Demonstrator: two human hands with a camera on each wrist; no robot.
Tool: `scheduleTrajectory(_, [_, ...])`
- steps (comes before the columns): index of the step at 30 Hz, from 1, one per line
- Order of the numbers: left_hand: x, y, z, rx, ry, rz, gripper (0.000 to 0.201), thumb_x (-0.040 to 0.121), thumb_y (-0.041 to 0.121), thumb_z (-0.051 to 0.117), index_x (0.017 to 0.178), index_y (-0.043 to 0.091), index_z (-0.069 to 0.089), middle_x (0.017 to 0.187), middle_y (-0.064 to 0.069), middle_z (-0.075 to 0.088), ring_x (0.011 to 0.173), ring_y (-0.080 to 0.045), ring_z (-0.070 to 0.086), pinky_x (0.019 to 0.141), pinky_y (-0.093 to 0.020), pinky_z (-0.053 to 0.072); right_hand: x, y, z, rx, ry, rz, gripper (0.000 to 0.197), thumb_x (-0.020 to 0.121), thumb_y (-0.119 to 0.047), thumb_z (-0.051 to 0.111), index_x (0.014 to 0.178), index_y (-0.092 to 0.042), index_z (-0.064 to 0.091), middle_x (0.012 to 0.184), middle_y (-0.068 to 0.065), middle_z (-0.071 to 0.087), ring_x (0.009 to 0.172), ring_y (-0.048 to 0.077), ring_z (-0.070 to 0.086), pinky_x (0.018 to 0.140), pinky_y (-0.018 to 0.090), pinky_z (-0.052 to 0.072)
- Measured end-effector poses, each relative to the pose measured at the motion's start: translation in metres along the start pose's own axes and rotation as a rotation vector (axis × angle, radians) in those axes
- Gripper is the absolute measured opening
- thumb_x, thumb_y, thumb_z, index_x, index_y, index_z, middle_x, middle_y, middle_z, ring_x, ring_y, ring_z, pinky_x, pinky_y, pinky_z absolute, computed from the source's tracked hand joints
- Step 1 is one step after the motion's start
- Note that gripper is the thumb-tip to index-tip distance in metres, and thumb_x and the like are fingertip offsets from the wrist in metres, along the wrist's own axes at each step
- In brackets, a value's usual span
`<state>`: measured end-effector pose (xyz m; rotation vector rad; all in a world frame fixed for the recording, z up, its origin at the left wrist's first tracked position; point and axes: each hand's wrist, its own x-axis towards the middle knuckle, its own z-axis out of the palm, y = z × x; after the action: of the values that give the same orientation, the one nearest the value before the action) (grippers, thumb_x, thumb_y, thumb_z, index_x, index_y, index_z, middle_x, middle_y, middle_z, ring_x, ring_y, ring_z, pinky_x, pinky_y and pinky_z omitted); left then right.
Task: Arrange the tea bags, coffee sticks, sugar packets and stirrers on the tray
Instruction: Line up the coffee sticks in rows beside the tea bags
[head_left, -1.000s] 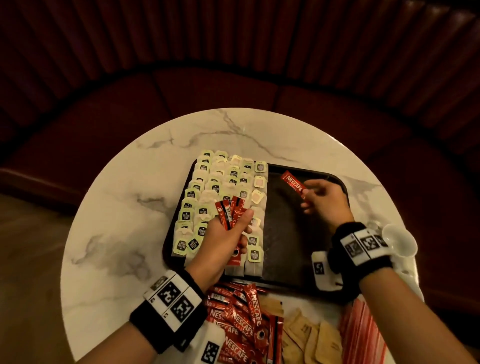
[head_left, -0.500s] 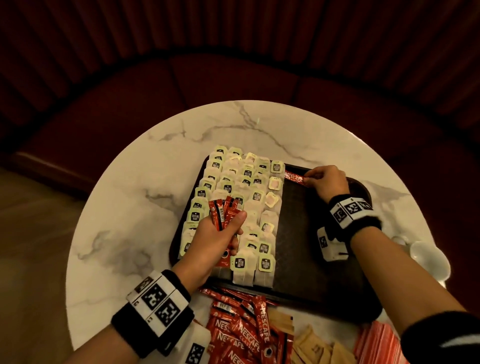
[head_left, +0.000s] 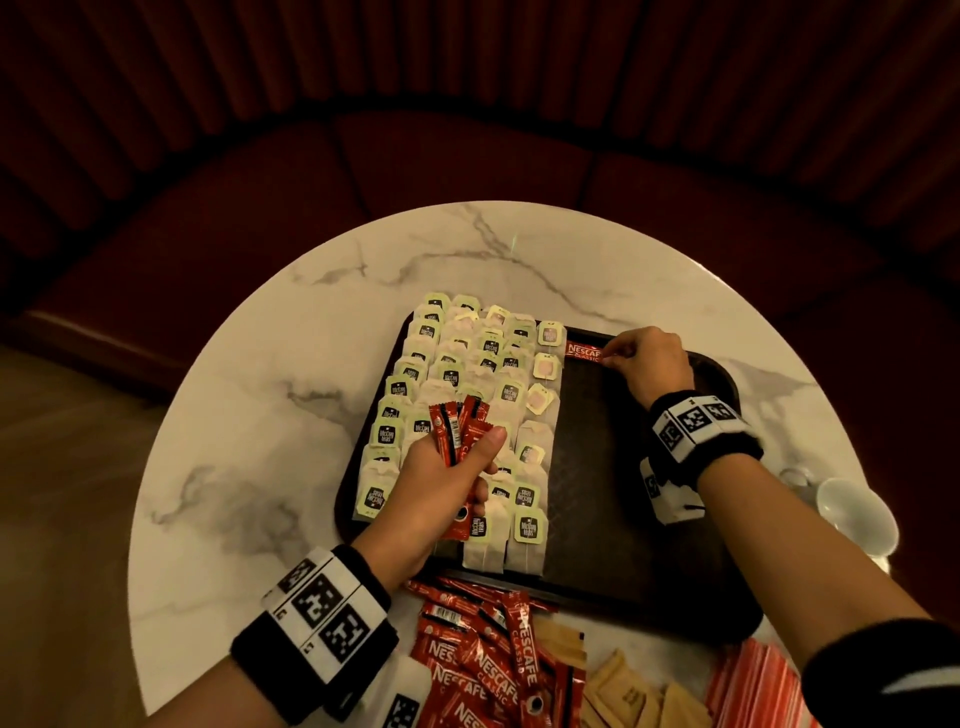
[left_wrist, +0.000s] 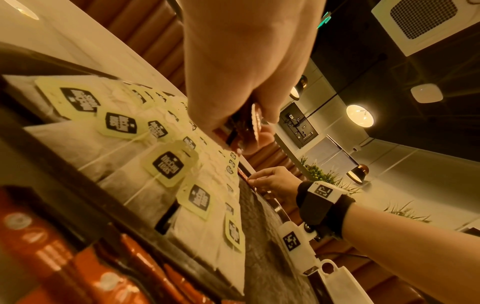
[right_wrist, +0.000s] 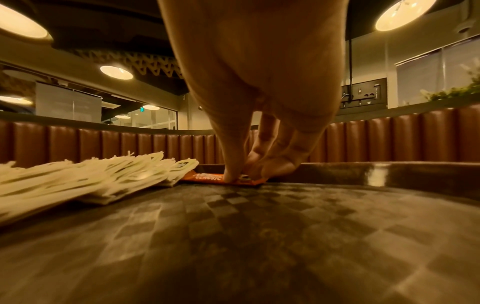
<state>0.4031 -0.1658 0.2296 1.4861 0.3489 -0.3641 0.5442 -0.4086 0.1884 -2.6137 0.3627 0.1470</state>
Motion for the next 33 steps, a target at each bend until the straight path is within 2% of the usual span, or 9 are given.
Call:
scheduleTrajectory(3, [-0.001, 0.002, 0.001, -0.037, -0.001, -0.016, 0.021, 0.089, 0.033, 0.065, 0.086, 0.012, 0.062, 0.068, -0.002, 0.062, 0.051, -0.01, 0.057, 0.05, -0.024, 0.051, -0.003, 0.0, -0.007, 0.053, 0.013, -0.021, 0.011, 0.088, -0.019, 0.072, 0.098, -0.018, 0.076, 0.091, -0.001, 0.064, 0.097, 0.024, 0.064, 0.092, 0.042, 0.053])
scheduleTrajectory(7, [-0.002, 0.008, 0.007, -0.075, -0.034, -0.028, 0.021, 0.087, 0.035, 0.065, 0.087, 0.015, 0.061, 0.058, 0.001, 0.059, 0.049, -0.012, 0.058, 0.049, -0.026, 0.052, -0.034, -0.02, -0.025, 0.23, 0.045, -0.133, 0.015, 0.09, -0.02, 0.07, 0.104, -0.016, 0.075, 0.098, -0.003, 0.07, 0.091, 0.009, 0.06, 0.091, 0.031, 0.051])
scheduleTrajectory(10, [-0.003, 0.014, 0.013, -0.076, -0.079, -0.005, 0.022, 0.084, 0.035, 0.068, 0.087, 0.015, 0.058, 0.053, 0.005, 0.06, 0.045, -0.011, 0.057, 0.047, -0.025, 0.052, -0.082, -0.047, -0.039, 0.516, -0.175, -0.213, 0.011, 0.093, -0.032, 0.064, 0.099, -0.028, 0.072, 0.087, -0.016, 0.071, 0.079, -0.003, 0.063, 0.07, 0.015, 0.051])
scheduleTrajectory(13, [-0.004, 0.018, 0.018, -0.059, -0.117, 0.036, 0.029, 0.081, 0.037, 0.069, 0.093, 0.014, 0.057, 0.055, 0.007, 0.061, 0.046, -0.012, 0.057, 0.046, -0.025, 0.051, -0.115, -0.061, -0.045, 0.721, -0.428, -0.198, 0.027, 0.091, -0.042, 0.058, 0.101, -0.022, 0.072, 0.076, -0.013, 0.07, 0.068, 0.001, 0.063, 0.066, 0.022, 0.053])
scheduleTrajectory(16, [-0.006, 0.021, 0.022, -0.038, -0.126, 0.067, 0.044, 0.076, 0.047, 0.066, 0.102, 0.013, 0.058, 0.065, 0.002, 0.061, 0.048, -0.014, 0.058, 0.047, -0.026, 0.051, -0.127, -0.061, -0.043, 0.79, -0.531, -0.217, 0.027, 0.091, -0.031, 0.063, 0.103, -0.009, 0.072, 0.08, -0.005, 0.071, 0.072, 0.01, 0.064, 0.065, 0.026, 0.054])
scheduleTrajectory(20, [-0.01, 0.024, 0.026, -0.059, -0.147, 0.005, 0.048, 0.085, 0.056, 0.053, 0.106, 0.013, 0.059, 0.061, 0.0, 0.065, 0.05, -0.015, 0.062, 0.046, -0.027, 0.051, -0.136, -0.054, -0.041, 0.832, -0.49, -0.242, 0.019, 0.092, -0.018, 0.064, 0.103, -0.004, 0.071, 0.086, 0.006, 0.071, 0.075, 0.013, 0.064, 0.063, 0.022, 0.054])
scheduleTrajectory(27, [-0.013, 0.026, 0.024, -0.082, -0.223, 0.015, 0.026, 0.089, 0.024, 0.067, 0.106, 0.006, 0.06, 0.075, -0.004, 0.068, 0.059, -0.02, 0.068, 0.043, -0.025, 0.05, -0.139, -0.046, -0.046, 1.071, -0.24, -0.102, 0.018, 0.089, -0.012, 0.064, 0.105, -0.004, 0.07, 0.09, 0.01, 0.074, 0.075, 0.013, 0.066, 0.065, 0.018, 0.055])
scheduleTrajectory(30, [-0.015, 0.027, 0.03, -0.132, -0.158, 0.06, 0.023, 0.091, 0.024, 0.064, 0.108, 0.009, 0.062, 0.081, -0.005, 0.072, 0.059, -0.021, 0.069, 0.043, -0.023, 0.05, -0.151, -0.046, -0.041, 1.117, -0.241, -0.061, 0.025, 0.086, -0.017, 0.066, 0.11, -0.009, 0.069, 0.103, 0.006, 0.074, 0.091, 0.014, 0.071, 0.071, 0.018, 0.055])
scheduleTrajectory(33, [-0.014, 0.024, 0.035, -0.141, -0.103, 0.089, 0.027, 0.092, 0.029, 0.061, 0.115, 0.015, 0.063, 0.097, -0.005, 0.074, 0.072, -0.019, 0.072, 0.047, -0.023, 0.051, -0.168, -0.047, -0.032, 1.041, -0.341, -0.084, 0.028, 0.084, -0.025, 0.067, 0.11, -0.014, 0.07, 0.106, 0.0, 0.074, 0.098, 0.011, 0.07, 0.078, 0.023, 0.056])
